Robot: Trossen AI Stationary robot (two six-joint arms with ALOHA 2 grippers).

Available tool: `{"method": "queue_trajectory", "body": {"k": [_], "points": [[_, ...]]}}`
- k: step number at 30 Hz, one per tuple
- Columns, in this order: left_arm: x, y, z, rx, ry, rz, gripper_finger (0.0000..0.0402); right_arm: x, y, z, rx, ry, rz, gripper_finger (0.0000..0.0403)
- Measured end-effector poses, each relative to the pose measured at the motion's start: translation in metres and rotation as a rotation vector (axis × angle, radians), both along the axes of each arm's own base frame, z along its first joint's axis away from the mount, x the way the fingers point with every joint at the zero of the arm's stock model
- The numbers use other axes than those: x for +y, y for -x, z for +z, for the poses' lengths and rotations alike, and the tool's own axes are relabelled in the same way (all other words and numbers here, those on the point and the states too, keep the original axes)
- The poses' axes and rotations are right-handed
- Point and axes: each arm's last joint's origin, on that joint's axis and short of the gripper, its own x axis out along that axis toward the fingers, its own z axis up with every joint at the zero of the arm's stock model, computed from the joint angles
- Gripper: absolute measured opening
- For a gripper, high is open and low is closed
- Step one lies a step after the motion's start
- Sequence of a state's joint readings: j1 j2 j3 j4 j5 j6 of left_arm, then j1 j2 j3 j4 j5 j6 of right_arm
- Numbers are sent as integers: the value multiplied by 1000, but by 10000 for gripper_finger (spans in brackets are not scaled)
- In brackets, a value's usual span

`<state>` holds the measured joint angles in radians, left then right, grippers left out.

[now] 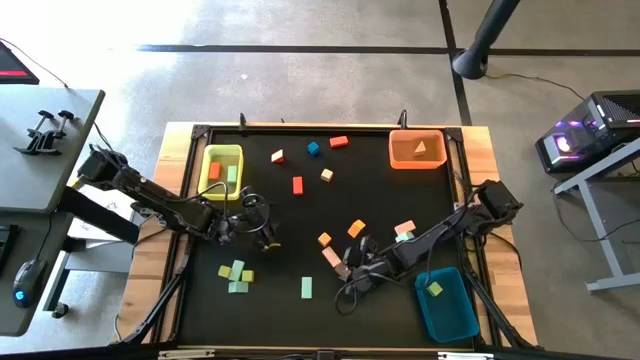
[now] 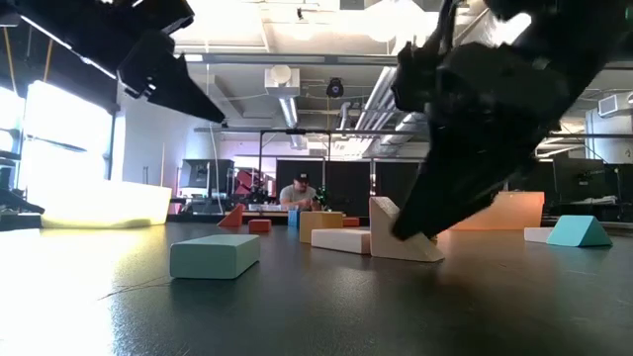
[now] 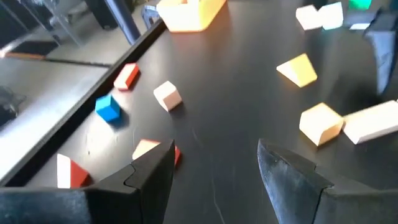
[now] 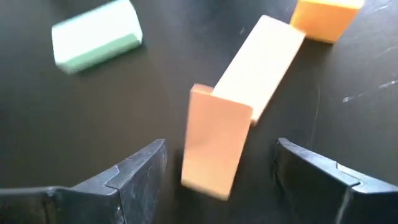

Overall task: Sort blocks by size
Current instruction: Put the light orange triangular block into the orange bin

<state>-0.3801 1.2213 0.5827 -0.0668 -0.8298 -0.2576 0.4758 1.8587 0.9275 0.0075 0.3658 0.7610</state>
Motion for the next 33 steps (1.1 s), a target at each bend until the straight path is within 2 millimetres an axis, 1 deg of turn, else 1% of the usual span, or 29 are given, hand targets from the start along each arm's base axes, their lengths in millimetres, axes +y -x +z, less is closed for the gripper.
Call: {"method": "queue_trajectory", "body": {"k": [3,5,9,14,16,18,20,21,23,25,27,30,33], "points": [[1,-3,3,-17,-25,-17,215,-7,5,-10,-51,-29,-27,284],[2,-5,5,-24,-45,-26,215,-11,9,-14,-71,-34,-42,270],[6,-7,7,-23,-68,-30,215,-14,13,-19,-81,-7,-55,217],[12,-9,6,-12,-71,-9,215,-17,13,-19,-75,16,-52,143],[14,-9,6,-11,-71,-4,215,-18,13,-17,-75,18,-55,124],[14,-9,6,-10,-71,0,215,-20,17,-12,-56,24,-61,124],[14,-9,6,-9,-72,-1,215,-23,23,-1,-16,37,-70,124],[14,-9,6,-8,-73,-1,215,-25,26,8,-2,51,-87,124],[14,-9,6,-7,-73,-2,215,-30,34,33,16,97,-131,124],[14,-9,6,-5,-74,-2,215,-43,45,56,60,173,-184,124],[14,-9,6,-3,-77,-4,215,-66,56,78,113,236,-254,124],[14,-9,6,2,-89,-11,215,-115,74,103,202,287,-380,124],[14,-9,6,11,-104,-19,215,-168,93,114,334,349,-486,124]]}}
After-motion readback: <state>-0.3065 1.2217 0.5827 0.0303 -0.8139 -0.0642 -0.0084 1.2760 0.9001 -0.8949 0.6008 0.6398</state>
